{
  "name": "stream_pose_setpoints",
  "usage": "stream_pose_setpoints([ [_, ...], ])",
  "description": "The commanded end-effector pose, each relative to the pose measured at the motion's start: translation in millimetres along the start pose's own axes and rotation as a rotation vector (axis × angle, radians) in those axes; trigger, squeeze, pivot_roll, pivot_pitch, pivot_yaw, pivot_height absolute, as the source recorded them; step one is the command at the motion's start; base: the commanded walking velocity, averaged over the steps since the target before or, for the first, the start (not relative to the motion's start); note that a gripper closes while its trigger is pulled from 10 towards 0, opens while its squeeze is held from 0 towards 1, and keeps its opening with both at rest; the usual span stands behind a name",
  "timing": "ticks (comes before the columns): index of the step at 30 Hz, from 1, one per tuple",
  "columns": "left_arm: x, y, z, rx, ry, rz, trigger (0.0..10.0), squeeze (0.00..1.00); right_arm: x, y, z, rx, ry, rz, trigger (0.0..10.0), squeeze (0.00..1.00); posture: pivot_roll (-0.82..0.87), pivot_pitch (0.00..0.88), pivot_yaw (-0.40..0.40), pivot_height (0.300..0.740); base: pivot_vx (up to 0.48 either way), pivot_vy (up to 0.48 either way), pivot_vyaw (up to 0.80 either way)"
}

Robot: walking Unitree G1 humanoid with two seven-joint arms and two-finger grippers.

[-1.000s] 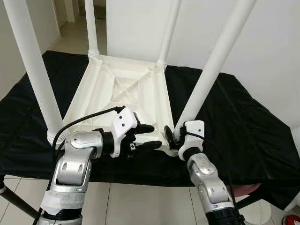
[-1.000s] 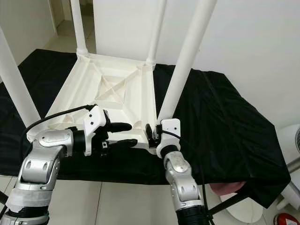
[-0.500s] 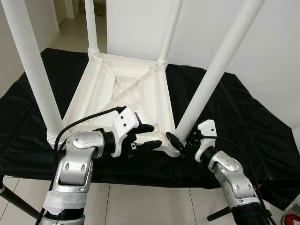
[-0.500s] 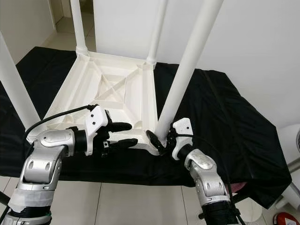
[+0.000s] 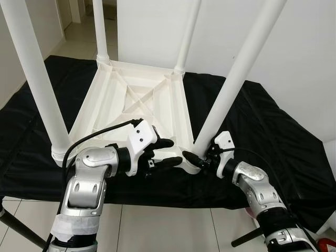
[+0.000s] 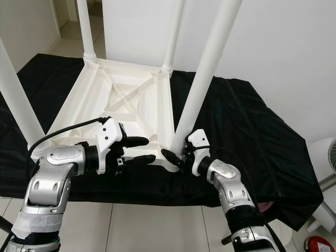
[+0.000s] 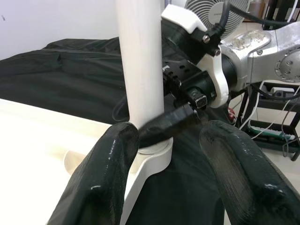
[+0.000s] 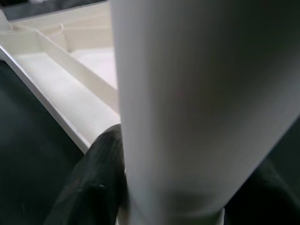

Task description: Building children table

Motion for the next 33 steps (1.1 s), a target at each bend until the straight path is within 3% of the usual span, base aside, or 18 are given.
stream_pose_setpoints([
  [1,-18.8,0,2.3,0.003,0.298,0.004,10.0,0.0,-1.0,-10,0.3,-0.049,0.026,-0.001,0.0,0.0,0.05,0.0,-0.133,0.74,0.0,0.0,0.0],
  [10,-16.7,1,-0.3,0.008,0.296,0.006,10.0,0.0,-2.6,-15,1.9,-0.055,0.047,-0.032,0.0,0.0,0.05,0.0,-0.143,0.74,0.0,0.0,0.0],
  [11,-16.5,0,-0.6,0.007,0.298,0.006,10.0,0.0,-4.4,-17,0.1,-0.052,0.019,-0.043,10.0,0.0,0.05,0.0,-0.149,0.74,0.0,0.0,0.0],
  [21,-17.1,-2,-1.2,0.004,0.315,0.005,10.0,0.0,-3.4,-20,-9.3,-0.047,-0.266,-0.083,10.0,0.0,0.05,0.0,-0.16,0.74,0.0,0.0,0.0],
  [27,-15.1,-7,-1.3,-0.01,0.309,-0.004,10.0,0.0,-7.2,-16,-12.0,-0.002,-0.493,-0.153,10.0,0.0,0.04,0.0,-0.164,0.74,0.0,0.0,0.0],
  [29,-15.2,-7,-1.3,-0.011,0.309,-0.004,10.0,0.0,-6.5,-17,-11.7,-0.003,-0.511,-0.158,10.0,0.0,0.04,0.0,-0.164,0.74,0.0,0.0,0.0],
  [33,-18.9,-22,-3.3,-0.039,0.345,-0.002,10.0,0.0,-10.4,-20,-6.7,-0.026,-0.695,-0.186,10.0,0.0,0.04,0.0,-0.164,0.74,0.0,0.0,0.0],
])
Point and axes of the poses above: a point about 5 cm out from each wrist's last joint towards the gripper, its own z axis pointing back from the gripper into the wrist, its own y axis along the axis of the wrist's last joint, x = y × z, the point moved 2 cm from there along -z, pointing out of the wrist towards the gripper, and after that the axes turned 2 degrees about z, right-handed, at the moved point
